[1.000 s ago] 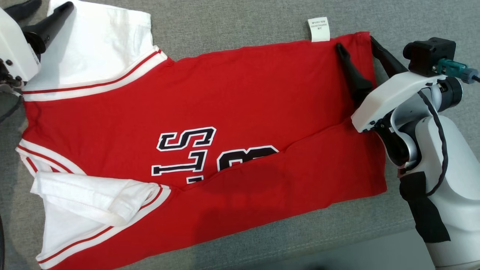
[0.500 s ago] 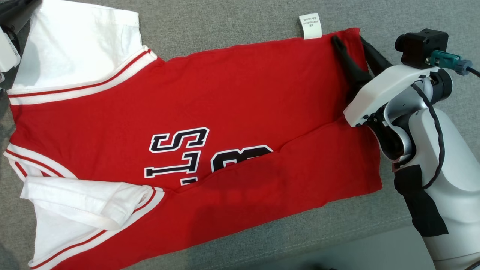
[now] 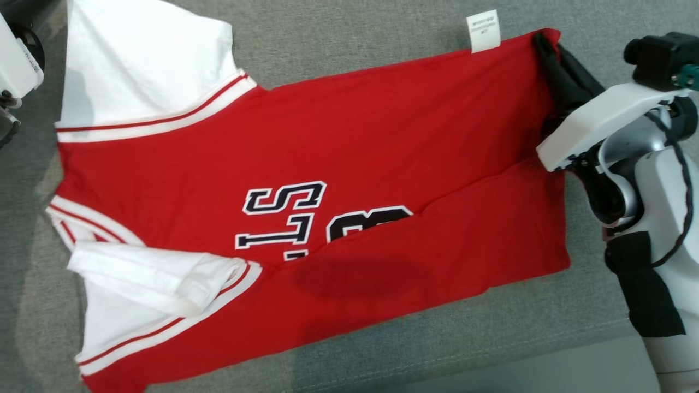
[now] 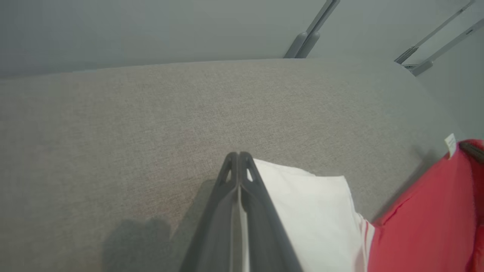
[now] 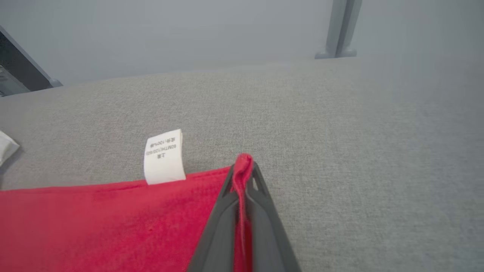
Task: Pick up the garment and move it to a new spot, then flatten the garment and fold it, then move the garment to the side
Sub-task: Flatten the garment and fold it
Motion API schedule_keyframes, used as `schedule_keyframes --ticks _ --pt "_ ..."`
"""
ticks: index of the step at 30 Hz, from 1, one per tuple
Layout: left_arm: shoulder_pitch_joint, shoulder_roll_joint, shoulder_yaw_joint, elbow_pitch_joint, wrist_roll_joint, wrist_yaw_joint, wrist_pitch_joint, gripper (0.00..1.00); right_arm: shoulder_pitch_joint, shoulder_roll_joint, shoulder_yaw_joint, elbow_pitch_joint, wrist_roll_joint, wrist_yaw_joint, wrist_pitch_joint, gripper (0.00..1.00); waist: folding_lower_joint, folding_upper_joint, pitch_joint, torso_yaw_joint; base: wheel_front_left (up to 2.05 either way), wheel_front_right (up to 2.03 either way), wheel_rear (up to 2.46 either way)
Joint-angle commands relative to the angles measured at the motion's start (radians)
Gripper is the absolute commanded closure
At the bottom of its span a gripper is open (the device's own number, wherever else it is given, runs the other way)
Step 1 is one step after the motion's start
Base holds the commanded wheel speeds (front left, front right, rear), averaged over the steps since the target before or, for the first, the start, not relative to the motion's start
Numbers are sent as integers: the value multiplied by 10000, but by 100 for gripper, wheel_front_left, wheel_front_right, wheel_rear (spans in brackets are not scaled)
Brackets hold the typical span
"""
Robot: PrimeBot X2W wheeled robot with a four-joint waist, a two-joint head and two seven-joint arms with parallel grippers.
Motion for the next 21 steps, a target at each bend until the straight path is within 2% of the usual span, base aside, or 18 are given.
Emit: schedule_keyframes --ticks 1,6,9,15,21 --pt "-547 560 346 -401 -63 -40 -221 100 156 -214 -94 -404 119 -2 -21 100 0 0 -148 169 0 0 0" --pt "-333 862 94 -1404 -159 -40 -672 100 639 -699 -201 -1032 478 -2 314 100 0 0 -418 504 0 0 0" --pt "85 1144 -12 -2243 -351 -40 -1021 100 1259 -1216 138 -1801 1048 -2 729 100 0 0 -593 726 0 0 0" --pt "1454 2163 87 -4255 -676 -40 -2122 100 2896 -2163 -471 -3272 1979 -2 1059 100 0 0 -940 1190 0 0 0" --pt "3241 3202 270 -6148 -1157 62 -3313 100 4473 -2667 -1420 -4308 2597 -2 1442 100 0 0 -1271 1600 0 0 0"
